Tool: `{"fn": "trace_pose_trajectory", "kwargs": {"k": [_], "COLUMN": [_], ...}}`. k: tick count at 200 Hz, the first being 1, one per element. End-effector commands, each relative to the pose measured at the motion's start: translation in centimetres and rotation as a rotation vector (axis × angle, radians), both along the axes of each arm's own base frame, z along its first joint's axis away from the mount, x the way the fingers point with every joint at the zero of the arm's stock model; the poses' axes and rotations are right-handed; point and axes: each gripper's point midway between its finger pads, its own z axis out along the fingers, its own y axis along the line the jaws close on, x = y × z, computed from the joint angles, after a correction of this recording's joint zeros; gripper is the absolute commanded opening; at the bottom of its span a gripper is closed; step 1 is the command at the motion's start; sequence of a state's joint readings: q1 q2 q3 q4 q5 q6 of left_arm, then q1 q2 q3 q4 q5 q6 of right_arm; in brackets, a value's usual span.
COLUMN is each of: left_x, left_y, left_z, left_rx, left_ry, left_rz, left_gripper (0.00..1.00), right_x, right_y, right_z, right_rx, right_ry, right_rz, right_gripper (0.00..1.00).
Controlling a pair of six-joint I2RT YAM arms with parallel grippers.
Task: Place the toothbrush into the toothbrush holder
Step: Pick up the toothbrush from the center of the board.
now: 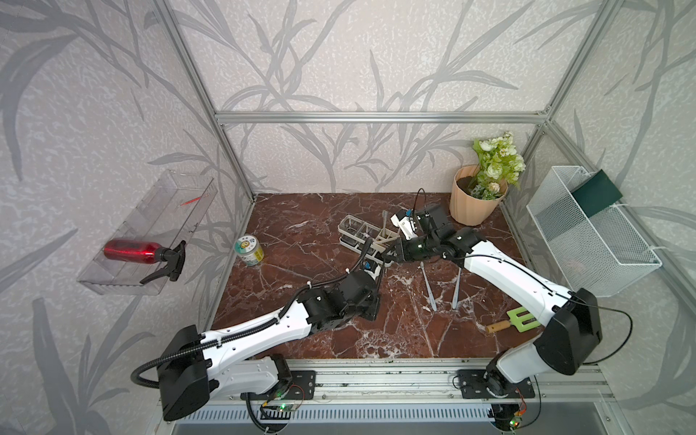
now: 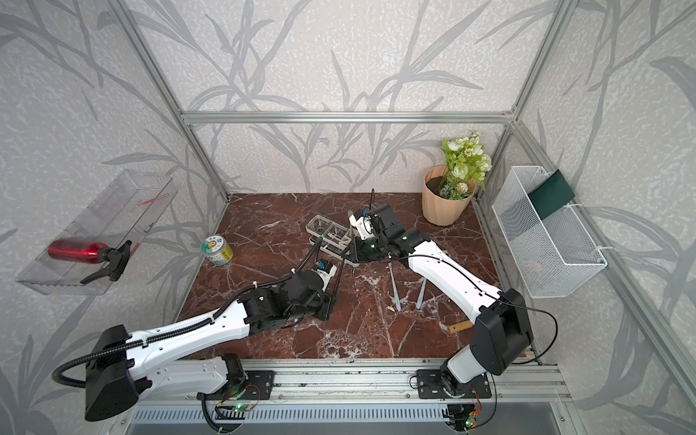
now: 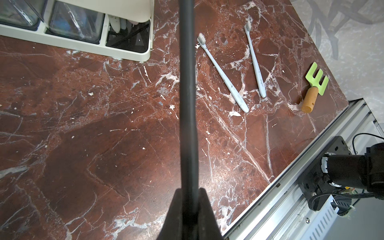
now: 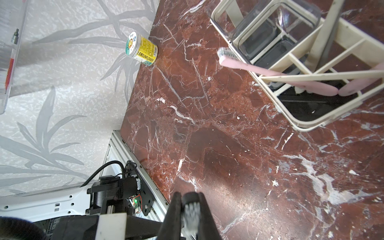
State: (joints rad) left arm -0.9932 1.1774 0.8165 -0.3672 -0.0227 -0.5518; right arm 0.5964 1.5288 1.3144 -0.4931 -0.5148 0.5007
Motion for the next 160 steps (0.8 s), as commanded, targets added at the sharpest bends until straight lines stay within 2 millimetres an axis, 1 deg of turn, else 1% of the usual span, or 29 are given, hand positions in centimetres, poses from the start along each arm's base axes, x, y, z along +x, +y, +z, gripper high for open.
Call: {"fn": "trace_pose_trajectory", "kwargs": {"k": [1, 18, 23, 55, 59, 80, 106, 133, 146, 160], "left_x": [0.2, 0.2, 0.2, 0.3, 0.4, 0.7, 1.0, 1.8, 2.5, 3.5], "left_y": [0.0, 0.2, 0.1, 0.4, 0.5, 1.1, 2.6, 4.9, 6.2, 8.1], "left_z": [1.7, 1.8, 1.9, 2.3, 2.5, 3.5, 5.6, 7.9, 8.9, 9.8], "left_rx": [-0.023, -0.022, -0.024, -0.027, -0.030, -0.041, -0.008, 0.054, 0.095, 0.150], "left_ry": [-0.041, -0.045, -0.047, -0.060, -0.065, -0.095, -0.137, -0.191, -0.202, -0.220], "left_rz": [-0.004, -0.001, -0.001, 0.012, 0.015, 0.043, 0.079, 0.143, 0.182, 0.257], "left_gripper": [0.00, 0.00, 0.02, 0.30, 0.35, 0.64, 0.98, 0.99, 0.99, 0.99], "right_x": [0.1, 0.1, 0.1, 0.2, 0.2, 0.6, 1.4, 2.6, 3.1, 3.7], "right_y": [-0.3, -0.4, -0.4, -0.8, -0.8, -1.4, -2.7, -4.0, -4.5, -4.8], "right_z": [0.3, 0.5, 0.7, 1.3, 1.5, 2.7, 4.4, 6.4, 7.5, 8.6], "right_rx": [-0.001, 0.002, 0.005, 0.008, 0.008, 0.008, -0.016, -0.029, -0.029, -0.030], "right_ry": [-0.037, -0.047, -0.051, -0.085, -0.094, -0.162, -0.268, -0.394, -0.452, -0.509], "right_rz": [-0.002, -0.005, -0.006, -0.021, -0.025, -0.050, -0.108, -0.185, -0.218, -0.244], "right_gripper": [0.01, 0.00, 0.00, 0.00, 0.00, 0.00, 0.00, 0.00, 0.00, 0.00]}}
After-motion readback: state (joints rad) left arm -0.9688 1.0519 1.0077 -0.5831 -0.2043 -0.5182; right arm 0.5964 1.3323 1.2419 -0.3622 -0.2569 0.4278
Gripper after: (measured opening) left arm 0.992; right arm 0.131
